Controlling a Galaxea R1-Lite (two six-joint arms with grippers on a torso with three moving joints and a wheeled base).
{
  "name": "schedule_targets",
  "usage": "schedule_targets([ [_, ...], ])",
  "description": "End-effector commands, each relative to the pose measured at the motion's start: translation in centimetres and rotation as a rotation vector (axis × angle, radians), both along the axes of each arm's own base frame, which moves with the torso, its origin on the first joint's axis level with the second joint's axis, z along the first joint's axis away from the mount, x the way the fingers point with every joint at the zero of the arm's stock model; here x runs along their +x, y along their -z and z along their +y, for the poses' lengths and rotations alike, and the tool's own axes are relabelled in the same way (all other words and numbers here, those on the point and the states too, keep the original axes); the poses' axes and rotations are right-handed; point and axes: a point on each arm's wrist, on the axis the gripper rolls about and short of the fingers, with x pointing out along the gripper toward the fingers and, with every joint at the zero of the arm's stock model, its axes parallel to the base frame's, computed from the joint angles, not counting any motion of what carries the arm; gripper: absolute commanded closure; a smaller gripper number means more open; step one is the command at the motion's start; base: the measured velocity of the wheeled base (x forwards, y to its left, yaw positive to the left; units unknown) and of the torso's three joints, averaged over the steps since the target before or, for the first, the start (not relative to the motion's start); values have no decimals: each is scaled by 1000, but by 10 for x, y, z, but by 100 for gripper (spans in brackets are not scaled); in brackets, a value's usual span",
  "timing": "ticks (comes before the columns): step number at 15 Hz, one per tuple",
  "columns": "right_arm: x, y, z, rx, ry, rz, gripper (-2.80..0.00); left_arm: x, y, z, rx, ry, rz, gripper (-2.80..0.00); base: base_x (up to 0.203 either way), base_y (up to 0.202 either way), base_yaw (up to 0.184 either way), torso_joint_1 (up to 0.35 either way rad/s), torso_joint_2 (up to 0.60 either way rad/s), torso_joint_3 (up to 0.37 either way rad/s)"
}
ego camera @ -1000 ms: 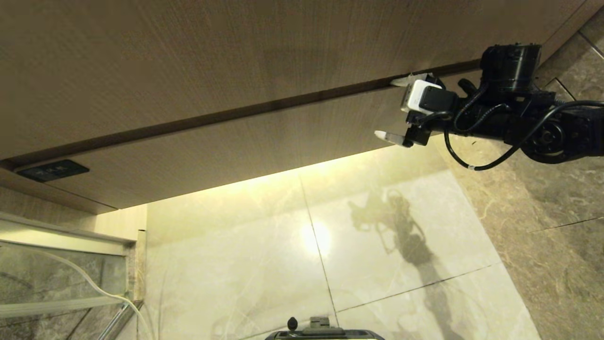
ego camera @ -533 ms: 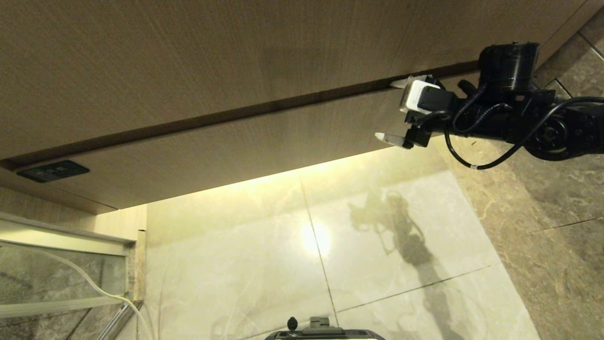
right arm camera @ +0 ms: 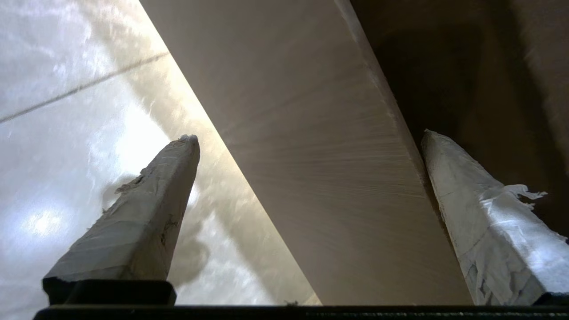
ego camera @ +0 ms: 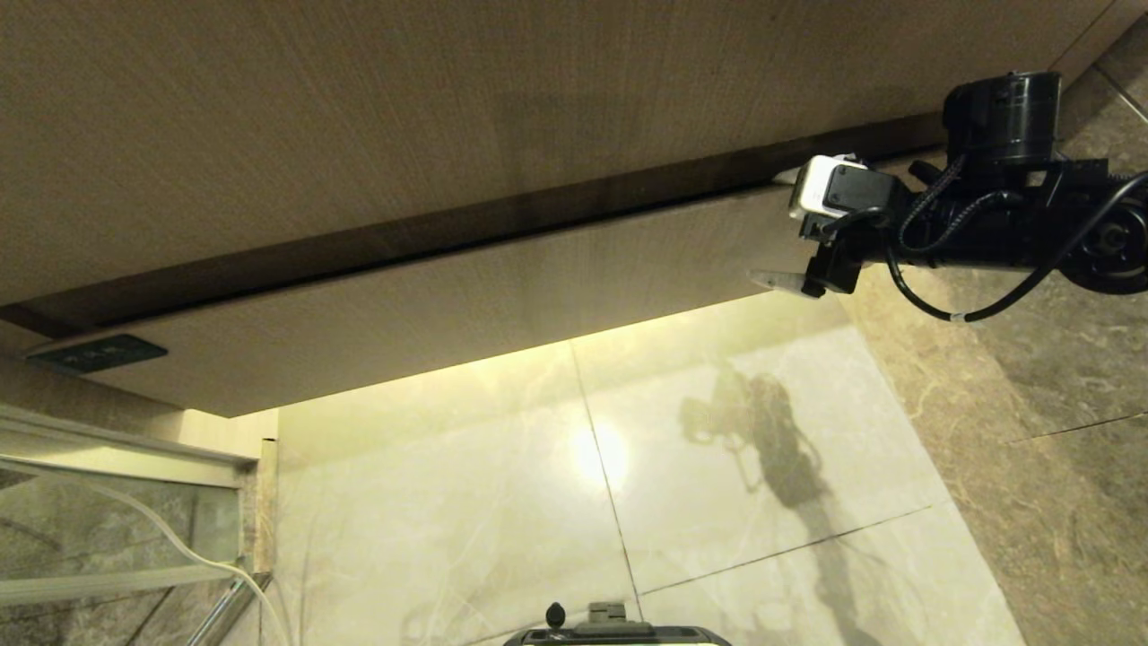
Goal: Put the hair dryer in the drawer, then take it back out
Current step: Pull open the drawer
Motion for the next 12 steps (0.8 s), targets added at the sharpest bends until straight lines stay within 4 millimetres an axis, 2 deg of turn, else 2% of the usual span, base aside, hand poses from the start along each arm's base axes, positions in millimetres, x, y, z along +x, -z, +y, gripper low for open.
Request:
schedule_targets([
  [1,-1,-1,0,-2,24,-1,-280,0,0,0,0,1,1,0,0,0,0,0,0,0],
  [8,-18,0,-5,-22,88,87,-280,0,0,0,0,0,1,0,0,0,0,0,0,0],
  [12,-55,3,-15,-90,164,211,-280,0,0,0,0,0,1,0,0,0,0,0,0,0],
])
